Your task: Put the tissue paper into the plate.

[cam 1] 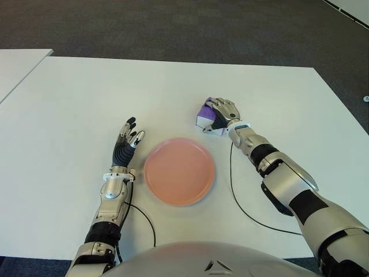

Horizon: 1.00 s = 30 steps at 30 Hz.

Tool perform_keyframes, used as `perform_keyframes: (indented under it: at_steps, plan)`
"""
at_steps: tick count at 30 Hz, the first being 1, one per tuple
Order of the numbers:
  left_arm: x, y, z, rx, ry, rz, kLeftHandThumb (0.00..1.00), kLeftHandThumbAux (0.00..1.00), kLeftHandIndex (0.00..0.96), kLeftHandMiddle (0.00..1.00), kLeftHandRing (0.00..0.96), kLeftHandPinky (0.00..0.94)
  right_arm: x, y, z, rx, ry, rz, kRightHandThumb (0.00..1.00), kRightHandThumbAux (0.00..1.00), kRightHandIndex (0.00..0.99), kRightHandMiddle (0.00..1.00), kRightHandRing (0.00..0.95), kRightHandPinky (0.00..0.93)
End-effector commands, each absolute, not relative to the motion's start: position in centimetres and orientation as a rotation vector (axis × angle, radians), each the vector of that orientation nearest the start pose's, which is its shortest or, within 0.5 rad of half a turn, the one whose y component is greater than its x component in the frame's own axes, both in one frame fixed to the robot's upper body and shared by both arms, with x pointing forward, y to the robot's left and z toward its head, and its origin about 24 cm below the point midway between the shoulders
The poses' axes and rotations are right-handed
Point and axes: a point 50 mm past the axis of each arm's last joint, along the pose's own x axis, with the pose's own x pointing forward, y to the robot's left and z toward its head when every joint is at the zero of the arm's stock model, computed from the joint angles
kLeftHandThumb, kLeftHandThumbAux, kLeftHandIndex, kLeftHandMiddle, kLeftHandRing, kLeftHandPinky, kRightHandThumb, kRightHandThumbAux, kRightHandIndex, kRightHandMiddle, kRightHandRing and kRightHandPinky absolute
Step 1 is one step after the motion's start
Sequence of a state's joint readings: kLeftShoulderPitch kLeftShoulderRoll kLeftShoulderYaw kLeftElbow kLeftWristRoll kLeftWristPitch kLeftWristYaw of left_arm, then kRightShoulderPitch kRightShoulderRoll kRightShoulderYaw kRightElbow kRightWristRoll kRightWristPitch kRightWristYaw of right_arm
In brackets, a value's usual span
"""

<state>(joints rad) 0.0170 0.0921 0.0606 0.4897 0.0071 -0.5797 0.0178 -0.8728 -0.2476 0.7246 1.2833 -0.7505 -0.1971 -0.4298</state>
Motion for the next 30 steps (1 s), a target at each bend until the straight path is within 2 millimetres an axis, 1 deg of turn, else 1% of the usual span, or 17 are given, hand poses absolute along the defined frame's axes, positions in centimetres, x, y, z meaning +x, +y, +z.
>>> perform_keyframes:
  at_steps: [1, 4, 8, 10, 15, 21, 22, 23, 24, 25, 28, 30]
  plan:
    - [19.9, 18.6, -4.7, 0.084, 0.100, 0.084, 0.000, 0.416, 0.000, 0.000, 0.000, 0.000, 28.8, -15.0, -7.0, -1.552, 0.247, 0.600, 0.951, 0.656, 0.436, 0.461, 0.481, 0.628]
    - [19.9, 18.7, -4.7, 0.083, 0.104, 0.088, 0.000, 0.415, 0.000, 0.000, 0.000, 0.000, 28.6, -14.9, -7.0, -1.544, 0.216, 0.575, 0.950, 0.658, 0.418, 0.463, 0.494, 0.657]
    - [19.9, 18.7, -4.7, 0.080, 0.112, 0.093, 0.000, 0.412, 0.000, 0.000, 0.000, 0.000, 28.2, -14.5, -7.1, -1.548, 0.129, 0.553, 0.951, 0.660, 0.400, 0.478, 0.496, 0.684]
    - [19.9, 18.7, -4.8, 0.080, 0.114, 0.092, 0.000, 0.409, 0.000, 0.000, 0.000, 0.000, 28.2, -14.6, -7.0, -1.567, 0.088, 0.553, 0.950, 0.661, 0.384, 0.485, 0.513, 0.736]
    - [19.8, 18.7, -4.8, 0.077, 0.116, 0.088, 0.000, 0.405, 0.000, 0.000, 0.000, 0.000, 28.5, -14.6, -6.5, -1.625, 0.002, 0.538, 0.951, 0.662, 0.373, 0.495, 0.531, 0.799]
    - [19.8, 18.8, -4.8, 0.073, 0.112, 0.084, 0.000, 0.411, 0.000, 0.000, 0.000, 0.000, 28.6, -14.7, -6.1, -1.658, -0.081, 0.468, 0.951, 0.661, 0.372, 0.501, 0.536, 0.812]
    - [19.7, 18.8, -4.8, 0.072, 0.111, 0.084, 0.000, 0.411, 0.000, 0.000, 0.000, 0.000, 28.6, -14.8, -6.1, -1.660, -0.086, 0.460, 0.931, 0.665, 0.376, 0.508, 0.594, 0.815]
    - [19.7, 18.8, -4.8, 0.072, 0.111, 0.084, 0.000, 0.412, 0.000, 0.000, 0.000, 0.000, 28.6, -14.8, -6.1, -1.664, -0.097, 0.447, 0.903, 0.670, 0.382, 0.519, 0.680, 0.820]
    - [19.7, 18.8, -4.8, 0.071, 0.110, 0.084, 0.000, 0.414, 0.000, 0.000, 0.000, 0.000, 28.6, -14.8, -6.0, -1.667, -0.105, 0.439, 0.885, 0.674, 0.386, 0.526, 0.738, 0.825]
    - [19.7, 18.8, -4.8, 0.071, 0.110, 0.084, 0.000, 0.414, 0.000, 0.000, 0.000, 0.000, 28.6, -14.8, -6.0, -1.673, -0.115, 0.430, 0.873, 0.676, 0.389, 0.531, 0.774, 0.829]
    - [19.7, 18.8, -4.8, 0.069, 0.111, 0.083, 0.000, 0.416, 0.000, 0.000, 0.000, 0.000, 28.6, -14.9, -5.9, -1.683, -0.131, 0.416, 0.860, 0.678, 0.392, 0.536, 0.820, 0.831]
    - [19.7, 18.7, -4.8, 0.067, 0.112, 0.083, 0.000, 0.416, 0.000, 0.000, 0.000, 0.000, 28.6, -14.9, -5.9, -1.687, -0.139, 0.410, 0.856, 0.679, 0.393, 0.538, 0.831, 0.830]
